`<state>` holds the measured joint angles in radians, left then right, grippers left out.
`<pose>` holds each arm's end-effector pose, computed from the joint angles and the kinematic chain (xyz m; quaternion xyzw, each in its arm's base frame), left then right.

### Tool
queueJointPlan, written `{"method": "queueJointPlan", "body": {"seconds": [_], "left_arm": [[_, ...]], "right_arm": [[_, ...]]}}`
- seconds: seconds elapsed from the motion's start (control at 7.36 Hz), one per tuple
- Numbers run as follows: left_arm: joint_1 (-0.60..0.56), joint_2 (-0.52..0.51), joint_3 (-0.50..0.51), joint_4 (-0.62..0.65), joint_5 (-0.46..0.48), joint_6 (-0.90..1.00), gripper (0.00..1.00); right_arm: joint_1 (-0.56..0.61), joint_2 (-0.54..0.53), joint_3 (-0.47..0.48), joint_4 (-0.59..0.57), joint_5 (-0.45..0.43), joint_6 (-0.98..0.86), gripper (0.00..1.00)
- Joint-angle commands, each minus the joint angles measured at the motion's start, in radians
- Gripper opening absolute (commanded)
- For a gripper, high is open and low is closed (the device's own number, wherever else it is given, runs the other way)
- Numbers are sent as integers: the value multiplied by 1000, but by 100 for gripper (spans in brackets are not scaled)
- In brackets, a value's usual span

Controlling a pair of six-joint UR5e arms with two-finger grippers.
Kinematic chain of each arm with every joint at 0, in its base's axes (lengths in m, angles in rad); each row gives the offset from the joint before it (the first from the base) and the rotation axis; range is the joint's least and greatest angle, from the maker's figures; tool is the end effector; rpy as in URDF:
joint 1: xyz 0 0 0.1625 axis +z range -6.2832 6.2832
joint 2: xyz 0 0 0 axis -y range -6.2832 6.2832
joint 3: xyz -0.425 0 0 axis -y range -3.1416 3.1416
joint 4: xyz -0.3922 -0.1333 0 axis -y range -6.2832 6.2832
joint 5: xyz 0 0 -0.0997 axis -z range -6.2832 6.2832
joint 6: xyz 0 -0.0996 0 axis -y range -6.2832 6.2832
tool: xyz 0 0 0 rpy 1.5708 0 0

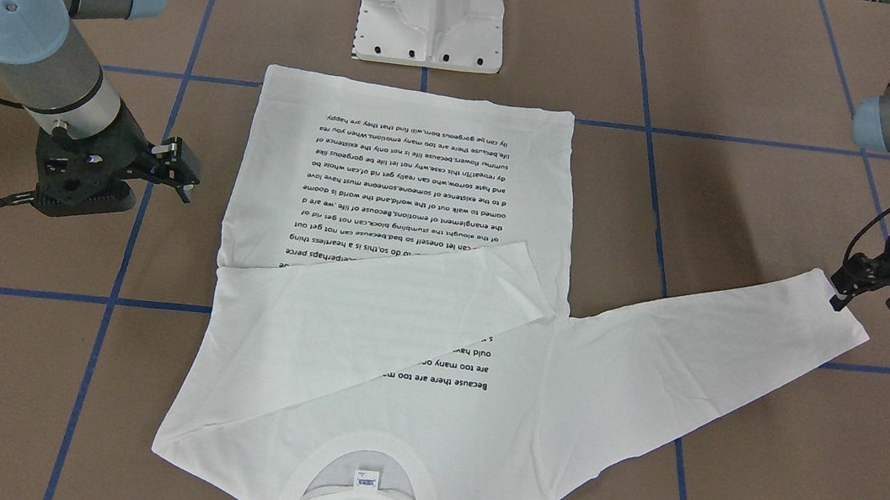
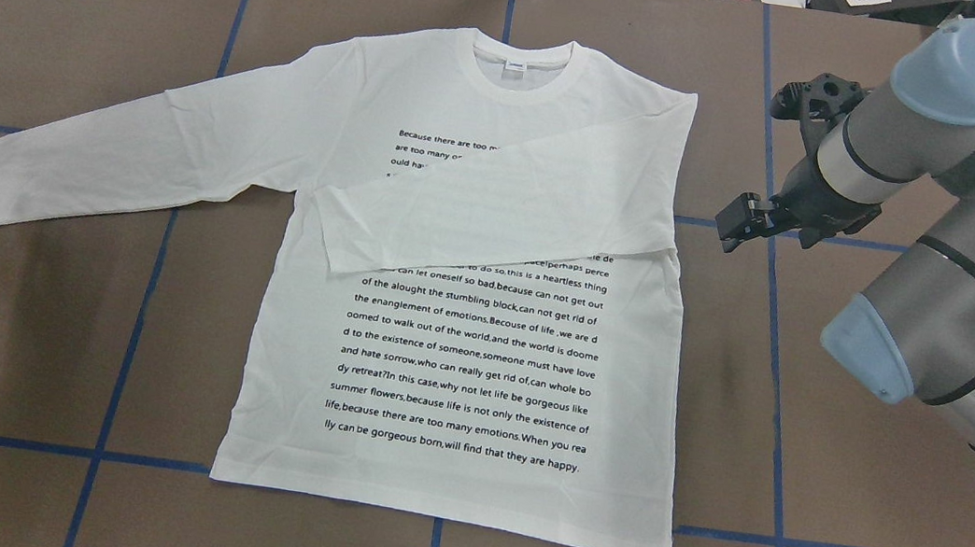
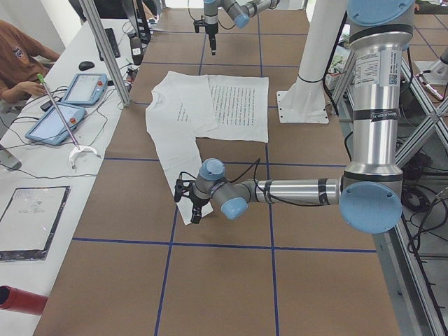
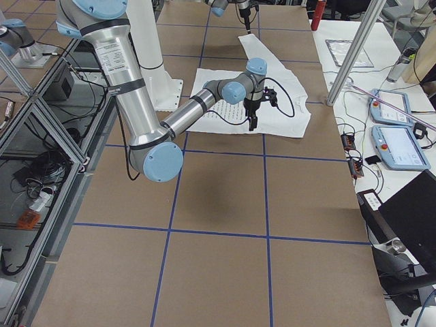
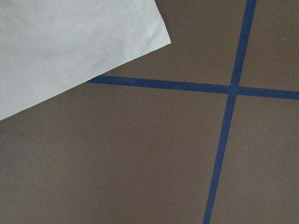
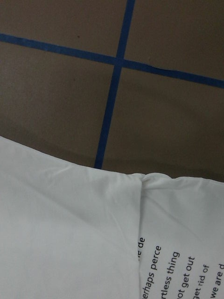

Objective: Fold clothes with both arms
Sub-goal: 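Move the left gripper to the other sleeve cuff and grasp it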

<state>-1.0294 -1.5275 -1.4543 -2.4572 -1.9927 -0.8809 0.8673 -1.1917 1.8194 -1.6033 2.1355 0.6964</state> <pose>0.1803 -0.4793 0.6512 0.1355 0.3751 -0.0811 0.9134 -0.3300 -0.5127 0.3408 0.0438 -0.3851 -0.0850 0.9179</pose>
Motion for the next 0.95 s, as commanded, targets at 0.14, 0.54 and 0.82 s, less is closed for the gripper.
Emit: {"method": "queueJointPlan", "body": {"seconds": [0.14, 0.54, 0.82], "left_arm": [[22, 0, 20, 3, 2, 2, 97], [22, -5, 38, 3, 17, 3, 90], [22, -10, 49, 3, 17, 2, 83]], "right_arm": [[-1, 4, 0, 0, 0, 0, 100], [-1, 6, 3, 0, 0, 5, 100], [-1, 7, 4, 0, 0, 9, 100]]}}
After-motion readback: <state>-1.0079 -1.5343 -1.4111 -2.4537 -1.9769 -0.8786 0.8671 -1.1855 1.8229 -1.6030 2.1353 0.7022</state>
